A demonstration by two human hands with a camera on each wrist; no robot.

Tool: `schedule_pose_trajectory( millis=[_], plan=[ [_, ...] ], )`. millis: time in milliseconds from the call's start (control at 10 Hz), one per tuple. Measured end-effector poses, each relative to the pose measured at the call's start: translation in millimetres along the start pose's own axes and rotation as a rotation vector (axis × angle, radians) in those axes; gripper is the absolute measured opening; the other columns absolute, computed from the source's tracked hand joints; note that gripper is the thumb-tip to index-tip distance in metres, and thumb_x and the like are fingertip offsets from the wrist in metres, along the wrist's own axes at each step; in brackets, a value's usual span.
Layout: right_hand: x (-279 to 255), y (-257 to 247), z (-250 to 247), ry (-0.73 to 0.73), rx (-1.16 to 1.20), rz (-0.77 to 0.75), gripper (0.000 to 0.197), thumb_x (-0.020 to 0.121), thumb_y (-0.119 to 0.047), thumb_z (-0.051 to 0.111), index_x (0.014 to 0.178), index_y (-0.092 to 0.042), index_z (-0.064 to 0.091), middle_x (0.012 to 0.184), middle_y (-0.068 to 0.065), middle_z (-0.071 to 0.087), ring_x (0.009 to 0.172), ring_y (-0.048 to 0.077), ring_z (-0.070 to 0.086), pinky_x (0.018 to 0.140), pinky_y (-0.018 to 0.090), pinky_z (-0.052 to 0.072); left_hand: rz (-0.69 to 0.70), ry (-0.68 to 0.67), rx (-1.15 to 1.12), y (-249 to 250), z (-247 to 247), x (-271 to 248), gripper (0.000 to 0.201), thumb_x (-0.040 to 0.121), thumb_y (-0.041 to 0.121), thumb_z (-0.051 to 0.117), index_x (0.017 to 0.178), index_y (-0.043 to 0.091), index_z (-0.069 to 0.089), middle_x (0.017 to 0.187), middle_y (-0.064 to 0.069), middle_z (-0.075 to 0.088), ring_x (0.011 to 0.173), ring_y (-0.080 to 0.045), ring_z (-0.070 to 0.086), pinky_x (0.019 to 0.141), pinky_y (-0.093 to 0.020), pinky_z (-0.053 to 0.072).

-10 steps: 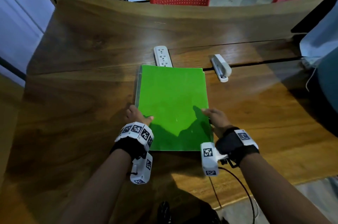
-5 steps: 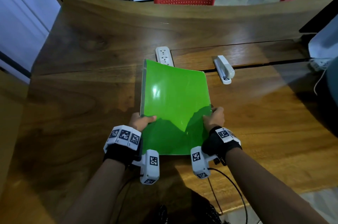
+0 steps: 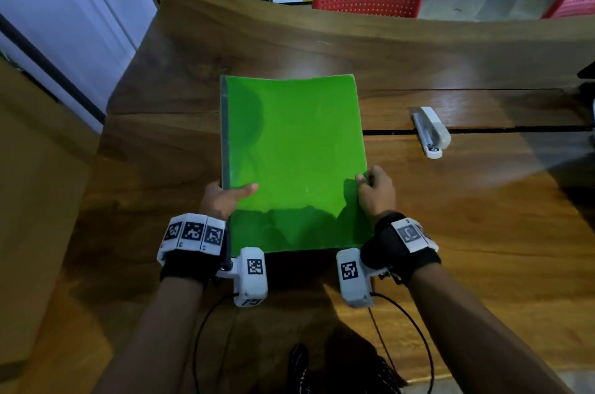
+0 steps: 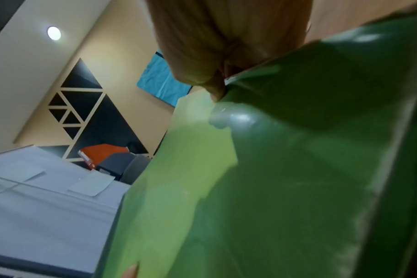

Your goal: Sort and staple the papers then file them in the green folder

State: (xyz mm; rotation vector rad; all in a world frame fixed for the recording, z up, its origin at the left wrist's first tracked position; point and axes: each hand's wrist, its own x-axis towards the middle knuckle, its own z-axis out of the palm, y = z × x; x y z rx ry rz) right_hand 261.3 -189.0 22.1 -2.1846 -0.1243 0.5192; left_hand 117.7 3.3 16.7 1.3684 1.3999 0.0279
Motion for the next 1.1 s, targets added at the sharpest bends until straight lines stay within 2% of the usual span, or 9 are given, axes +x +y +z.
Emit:
schedule_pose_trajectory(
  millis=[100,200,300,400,600,700,800,1000,1100],
  plan=[
    [-11,-1,21,-0.027,-0.063,0.019,0.027,0.095,-0.004,0.041,0.069,-0.014,0.040,0.096,0.014,0.059,0.093,0.017,0.044,0.092,0.035,0.043,-0.126,-0.187,0.010,-14,-16,4,0.038,0.065,0.028,0.084,0.064,0.000,0.058,0.071,-0.016,0.064,0.081,-0.027,0.064,0.060,-0.030,0.050],
    [-18,8,39,-0.075,-0.121,0.063,0.018,0.093,-0.001,0.040,0.094,-0.004,0.057,0.117,0.024,0.059,0.110,0.031,0.053,0.098,0.038,0.042,-0.049,-0.078,0.035,-36,-19,7,0.057,0.069,0.019,0.081,0.114,-0.008,0.059,0.117,-0.026,0.064,0.111,-0.036,0.061,0.091,-0.038,0.049],
    [-23,17,47,-0.129,-0.183,0.114,0.030,0.093,0.002,0.037,0.121,0.005,0.051,0.122,0.024,0.058,0.115,0.034,0.053,0.097,0.036,0.043,-0.041,0.092,0.103,-52,-16,-1,0.084,0.077,0.021,0.074,0.142,-0.004,0.028,0.147,-0.024,0.036,0.135,-0.038,0.035,0.110,-0.047,0.032],
    [-25,24,52,-0.152,-0.299,0.097,0.039,0.089,0.004,0.045,0.128,0.002,0.044,0.130,0.022,0.052,0.120,0.036,0.050,0.102,0.038,0.041,-0.021,0.091,0.156,-54,-12,2,0.095,0.076,0.025,0.075,0.147,0.001,0.015,0.153,-0.021,0.026,0.141,-0.037,0.026,0.112,-0.049,0.028],
    [-41,33,62,-0.198,-0.694,-0.132,0.074,0.083,0.000,0.057,0.144,-0.018,0.020,0.150,0.011,0.018,0.134,0.032,0.025,0.107,0.049,0.032,0.202,0.220,0.420,-55,1,-7,0.093,0.076,0.026,0.074,0.148,0.020,0.015,0.154,-0.018,0.014,0.141,-0.037,0.018,0.112,-0.055,0.024],
    [-46,33,62,-0.256,-0.797,-0.186,0.075,0.085,-0.006,0.056,0.146,-0.020,0.015,0.154,0.004,0.011,0.137,0.030,0.019,0.107,0.050,0.030,0.383,0.183,0.765,-57,4,-7,0.078,0.086,0.033,0.061,0.149,0.027,0.015,0.160,-0.010,0.002,0.147,-0.032,0.001,0.115,-0.056,0.011],
    [-44,30,61,-0.295,-0.850,-0.207,0.073,0.086,-0.010,0.055,0.146,-0.020,0.014,0.154,0.002,0.011,0.138,0.029,0.019,0.108,0.051,0.029,0.430,0.033,1.025,-56,9,-5,0.064,0.096,0.040,0.039,0.149,0.028,0.006,0.160,-0.006,-0.006,0.147,-0.030,-0.009,0.117,-0.055,0.002],
    [-33,21,36,-0.388,-0.892,-0.295,0.066,0.092,-0.020,0.039,0.148,-0.024,0.005,0.159,-0.003,-0.005,0.142,0.026,0.015,0.111,0.051,0.024,0.382,-0.040,1.128,-40,12,-16,0.065,0.097,0.044,0.030,0.148,0.031,-0.007,0.158,-0.005,-0.018,0.146,-0.027,-0.015,0.118,-0.056,0.000],
    [-32,53,40,-0.056,-0.857,-0.501,0.058,0.085,-0.038,0.029,0.139,-0.017,0.027,0.158,-0.010,-0.011,0.116,0.021,0.055,0.074,0.053,0.054,0.597,0.205,1.012,-68,23,-13,0.064,0.094,0.053,0.025,0.148,0.032,-0.003,0.160,-0.002,-0.013,0.148,-0.023,-0.010,0.116,-0.057,0.001]
  ],
)
